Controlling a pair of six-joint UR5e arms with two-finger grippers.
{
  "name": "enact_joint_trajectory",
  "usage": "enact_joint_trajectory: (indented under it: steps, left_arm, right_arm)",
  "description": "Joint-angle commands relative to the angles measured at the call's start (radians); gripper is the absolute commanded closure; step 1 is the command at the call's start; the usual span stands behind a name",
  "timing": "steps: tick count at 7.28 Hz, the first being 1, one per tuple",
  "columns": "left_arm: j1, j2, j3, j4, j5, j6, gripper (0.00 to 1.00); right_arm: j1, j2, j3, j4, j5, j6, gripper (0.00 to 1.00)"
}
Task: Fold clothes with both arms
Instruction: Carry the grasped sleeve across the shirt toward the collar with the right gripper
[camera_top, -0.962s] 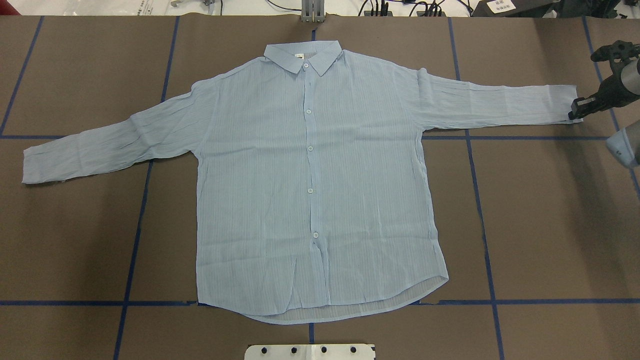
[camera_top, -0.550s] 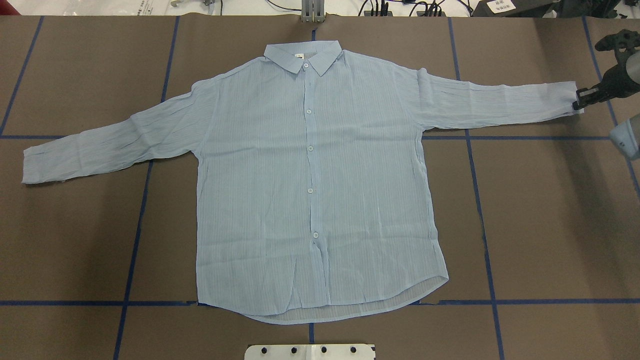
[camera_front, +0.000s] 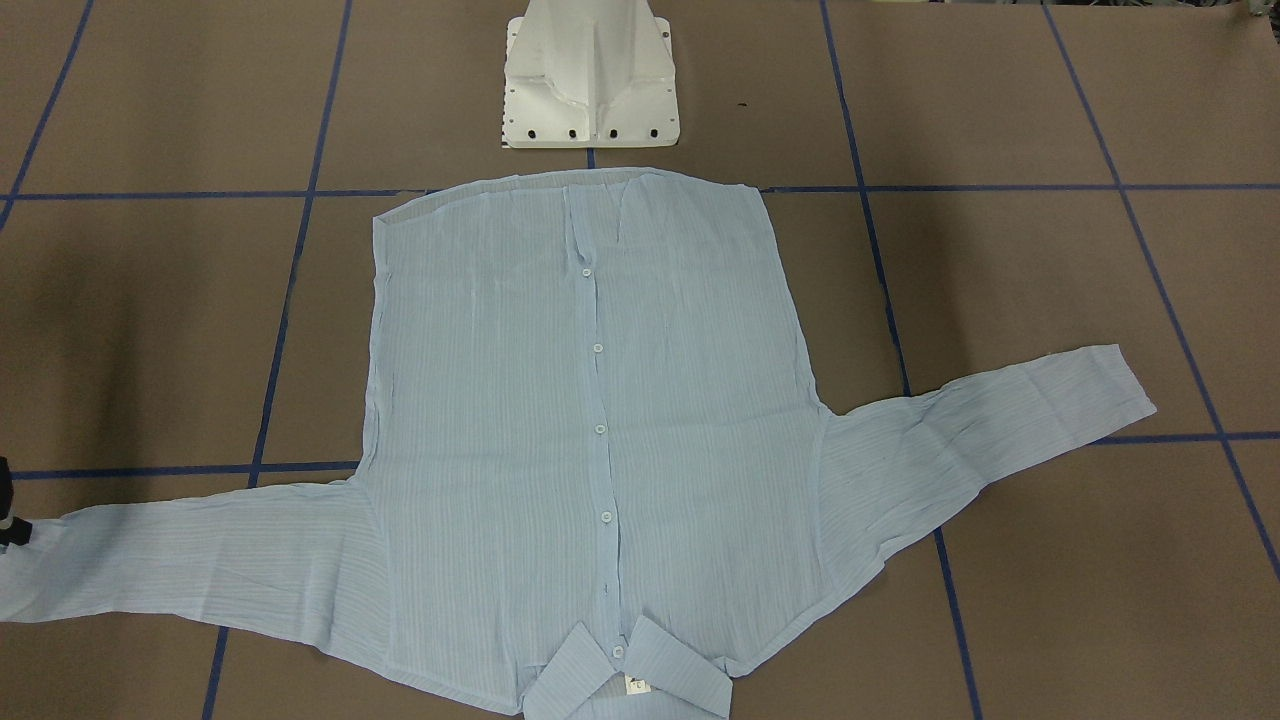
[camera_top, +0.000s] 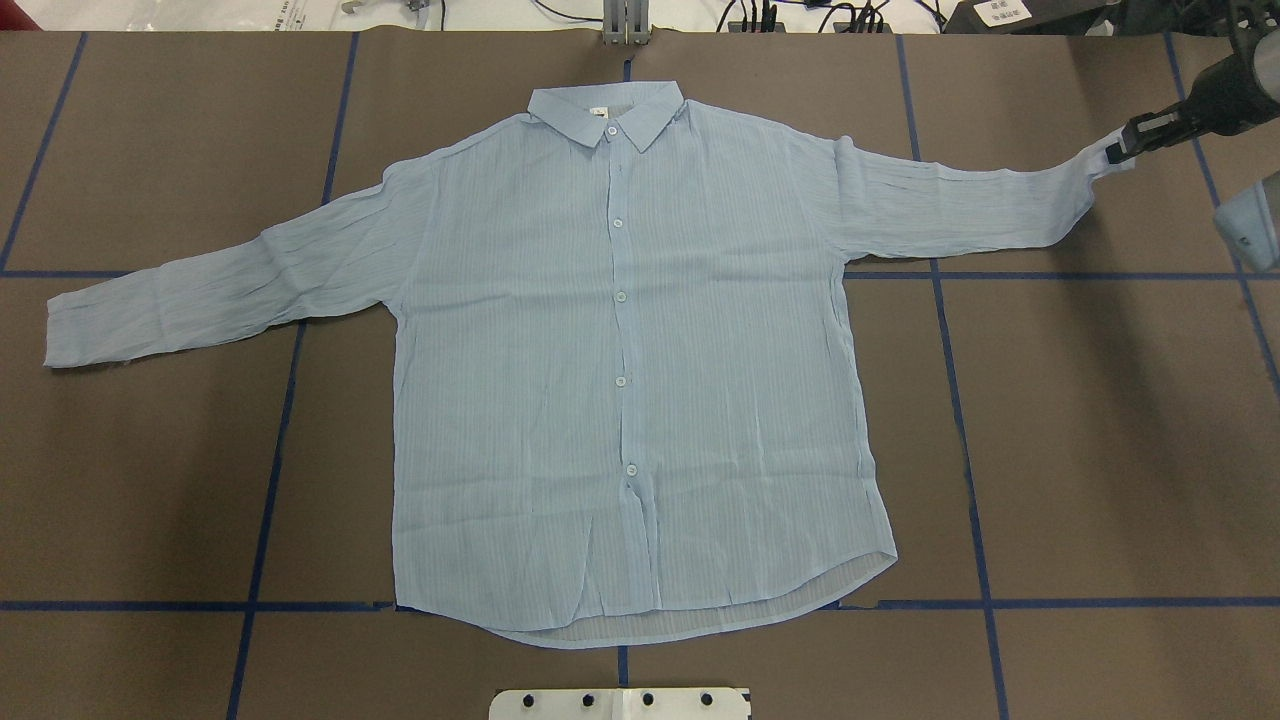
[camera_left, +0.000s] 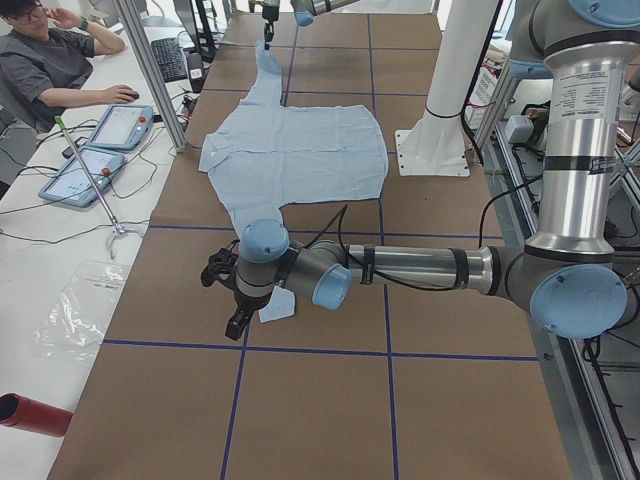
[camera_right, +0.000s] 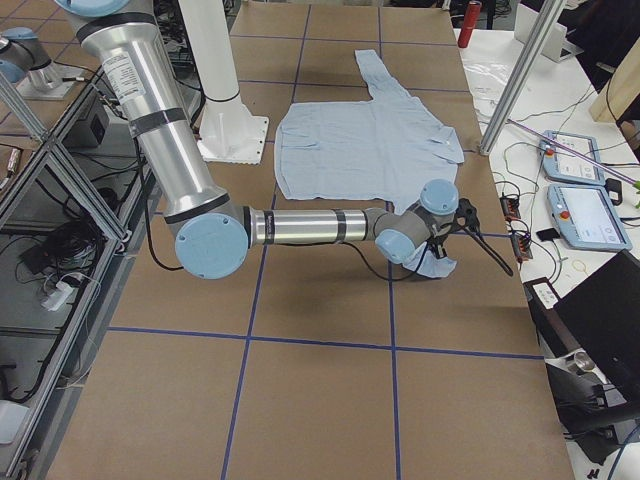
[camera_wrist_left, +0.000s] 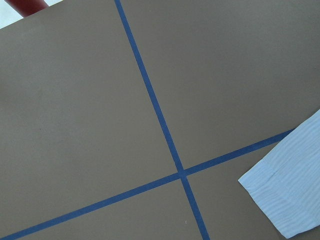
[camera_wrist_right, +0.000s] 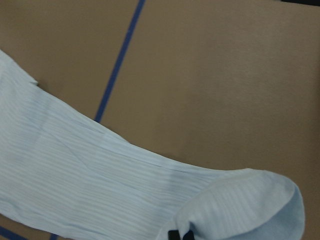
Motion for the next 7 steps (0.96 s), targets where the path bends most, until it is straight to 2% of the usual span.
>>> enact_joint_trajectory:
  steps: [1,3,5,6,7]
  left_arm:
    - [-0.001,0.004,-0.002,0.001,-0.014,0.000,0.00]
    - [-0.001,0.007,0.000,0.001,-0.012,0.000,0.00]
    - [-0.001,0.008,0.000,0.003,-0.012,0.000,0.00]
    - [-0.001,0.012,0.000,0.003,-0.012,0.000,0.00]
    - [-0.001,0.013,0.001,0.003,-0.012,0.000,0.00]
  right_arm:
    - [-0.141,0.107,0.091,0.002,-0.007,0.255,1.00]
    - [-0.250,0.279,0.093,-0.004,-0.076,0.465,1.00]
    - [-0.365,0.417,0.077,-0.004,-0.259,0.561,1.00]
    - [-0.433,0.503,0.041,-0.053,-0.356,0.581,1.00]
    - [-0.468,0.584,-0.043,-0.061,-0.396,0.583,1.00]
